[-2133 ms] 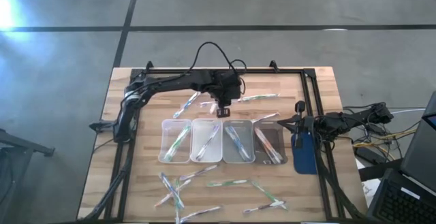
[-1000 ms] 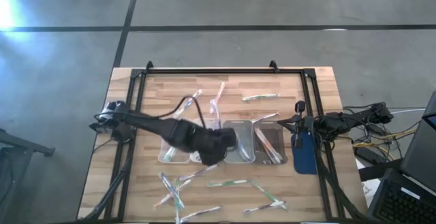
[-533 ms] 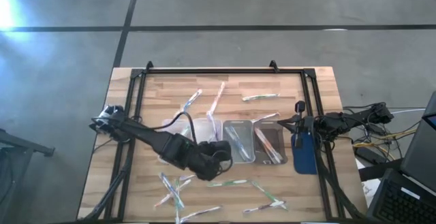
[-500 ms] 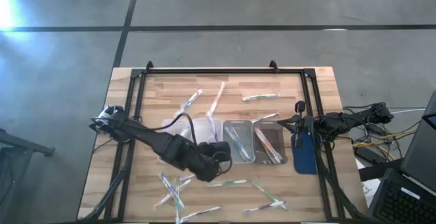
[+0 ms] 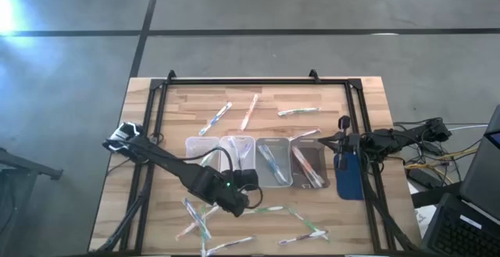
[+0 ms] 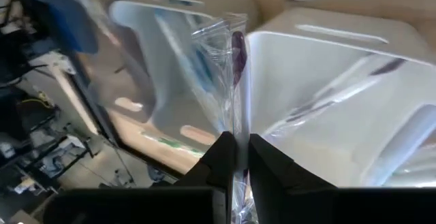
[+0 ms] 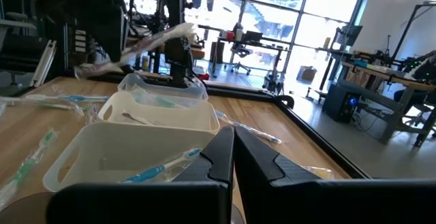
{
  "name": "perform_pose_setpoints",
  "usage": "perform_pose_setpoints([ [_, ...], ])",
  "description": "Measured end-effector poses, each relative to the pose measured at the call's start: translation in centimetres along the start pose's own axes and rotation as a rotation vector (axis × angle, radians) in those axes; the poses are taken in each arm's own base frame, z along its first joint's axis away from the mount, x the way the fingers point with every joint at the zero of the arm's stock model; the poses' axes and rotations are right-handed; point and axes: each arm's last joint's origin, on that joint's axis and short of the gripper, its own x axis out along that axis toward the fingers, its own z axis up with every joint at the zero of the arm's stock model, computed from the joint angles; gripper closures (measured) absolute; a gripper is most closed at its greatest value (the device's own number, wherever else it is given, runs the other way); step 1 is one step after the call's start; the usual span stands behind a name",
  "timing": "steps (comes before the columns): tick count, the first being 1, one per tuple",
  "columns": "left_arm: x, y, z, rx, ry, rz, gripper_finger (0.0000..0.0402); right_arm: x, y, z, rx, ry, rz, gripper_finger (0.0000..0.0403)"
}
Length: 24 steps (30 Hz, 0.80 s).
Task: Pick & Place Toothbrushes
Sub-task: Put the purple toothbrush into the white bin
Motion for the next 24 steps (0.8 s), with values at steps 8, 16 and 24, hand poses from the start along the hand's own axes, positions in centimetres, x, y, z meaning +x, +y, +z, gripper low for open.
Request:
perform_pose_setpoints([
  [8,0.7,-0.6,0.4,0.162,0.171,0.084,0.0368,0.0,-0.1,0.3,0.000,-0.032,-0.006,0.0394],
  [16,0.4,1.6,0.9,0.329,0.290,0.277,0.0368,-0.1,-0.2,1.5,0.101,-0.146,0.015,0.0394],
  [24,0.0,3.6,1.2,0.462,0.320,0.397,0.0368,-0.1,0.1,3.4,0.219,-0.346,0.176,0.0394],
])
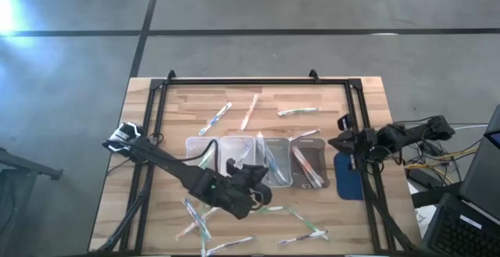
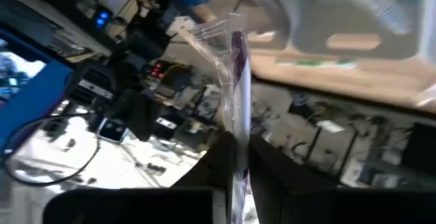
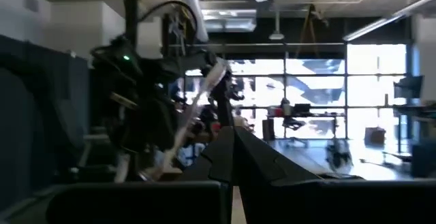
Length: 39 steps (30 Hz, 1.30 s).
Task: Pick & Place Toothbrushes
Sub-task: Put the purple toothbrush into the white bin
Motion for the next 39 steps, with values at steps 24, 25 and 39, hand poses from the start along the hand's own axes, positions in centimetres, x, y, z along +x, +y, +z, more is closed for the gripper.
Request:
perform_pose_setpoints([
  [24,2.8,0.3,3.0,0.206,0.010,0.011,0.0368,8.2,1.8,-0.5,0.205,0.315,-0.010,0.0367],
  [25,2.8,0.3,3.0,0.205,0.010,0.010,0.0368,8.8,1.9,-0.5,0.202,0.327,-0.011,0.0358],
  [39,2.6,0.3,2.9,0.171,0.024,0.004,0.0367,13.8,3.3,-1.0,0.200,0.409,0.060,0.0230],
])
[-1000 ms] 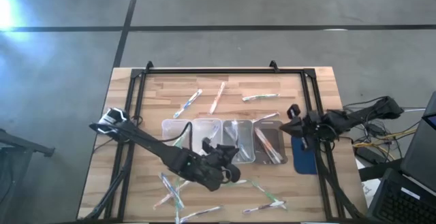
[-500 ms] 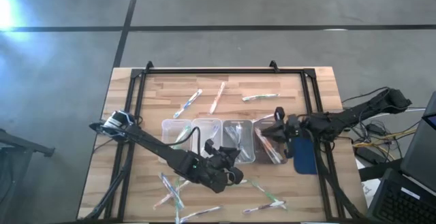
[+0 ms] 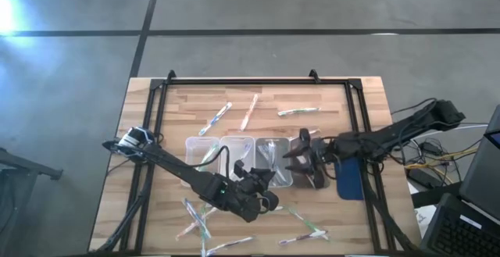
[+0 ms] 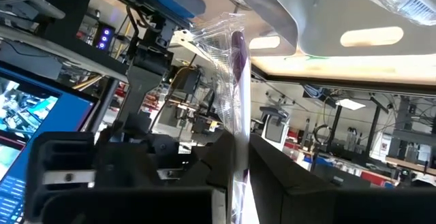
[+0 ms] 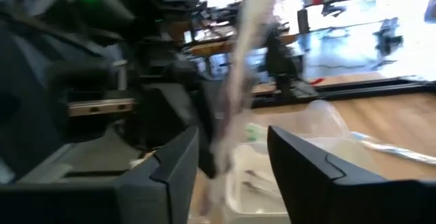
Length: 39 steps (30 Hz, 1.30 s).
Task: Pick & Place Toothbrushes
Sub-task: Put the purple toothbrush into the white bin
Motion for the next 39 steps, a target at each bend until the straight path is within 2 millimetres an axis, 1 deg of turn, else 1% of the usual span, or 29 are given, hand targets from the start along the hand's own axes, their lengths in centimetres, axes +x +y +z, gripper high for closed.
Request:
perform_pose_setpoints([
  [2,0.0,0.0,0.0,-0.001,0.000,0.000,0.0367,0.5,0.2,0.1,0.003,0.010,0.033,0.0218],
  [7,0.0,0.0,0.0,0.002,0.002,-0.001,0.0367,1.7,0.3,0.0,0.001,0.026,0.032,0.0197],
  [15,0.0,0.0,-0.1,-0.007,0.004,0.001,0.0367,3.1,0.5,0.3,-0.020,0.007,0.034,0.0187],
  [18,0.0,0.0,-0.1,-0.008,0.004,0.001,0.0367,3.5,0.6,0.5,-0.018,-0.016,0.038,0.0193],
  [24,-0.2,0.1,-0.1,-0.011,0.007,0.004,0.0367,3.9,0.4,0.1,-0.020,-0.007,0.029,0.0212],
  [28,-0.5,0.5,-0.7,-0.027,0.014,0.016,0.0367,4.2,0.0,-0.2,-0.019,0.001,0.012,0.0225],
  [32,-0.6,0.8,-1.1,-0.034,0.023,0.021,0.0367,4.6,-0.5,-0.2,-0.017,-0.029,0.002,0.0237],
  [39,-0.7,0.8,-1.2,-0.044,0.024,0.022,0.0367,4.8,-0.5,-0.2,-0.020,-0.054,0.009,0.0275],
])
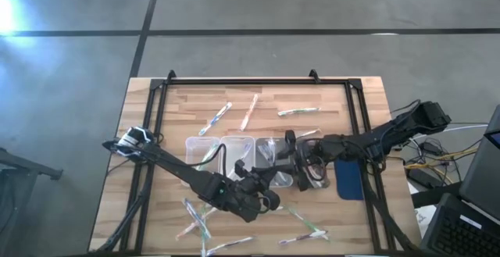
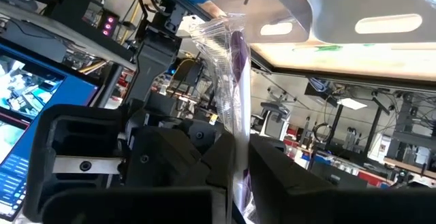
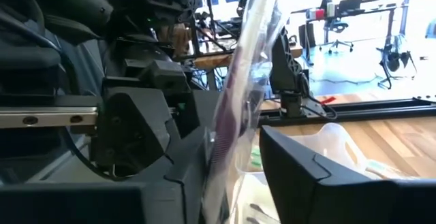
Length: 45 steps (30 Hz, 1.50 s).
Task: Pick & Place Toothbrushes
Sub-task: Put the purple toothbrush into the white bin
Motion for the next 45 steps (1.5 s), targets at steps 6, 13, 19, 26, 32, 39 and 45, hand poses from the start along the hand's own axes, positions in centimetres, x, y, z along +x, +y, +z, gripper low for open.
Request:
perform_pose_setpoints([
  [6,0.1,-0.1,0.0,-0.004,0.000,-0.005,0.0367,0.0,0.0,0.1,-0.006,-0.002,0.004,0.0335],
  [13,0.1,-0.2,0.0,0.009,-0.005,-0.010,0.0367,0.0,0.1,0.1,-0.020,-0.002,0.015,0.0382],
  [19,0.0,-0.2,0.0,-0.007,-0.020,-0.014,0.0367,0.0,0.1,0.0,-0.022,-0.001,0.011,0.0378],
  [26,-0.3,0.2,-0.5,-0.257,-0.071,-0.008,0.0352,0.0,0.1,0.1,-0.024,-0.002,0.013,0.0382],
  [32,-0.8,0.7,-0.8,-0.425,-0.071,0.012,0.0282,-0.1,-0.1,0.1,-0.061,0.000,-0.012,0.0383],
  [39,-2.1,0.9,-0.6,-0.647,0.087,-0.013,0.0230,-1.2,0.0,1.1,-0.092,0.022,-0.007,0.0383],
  [45,-3.9,0.3,-0.7,-1.016,0.301,0.002,0.0225,-2.3,0.2,2.1,-0.133,0.019,-0.002,0.0383],
])
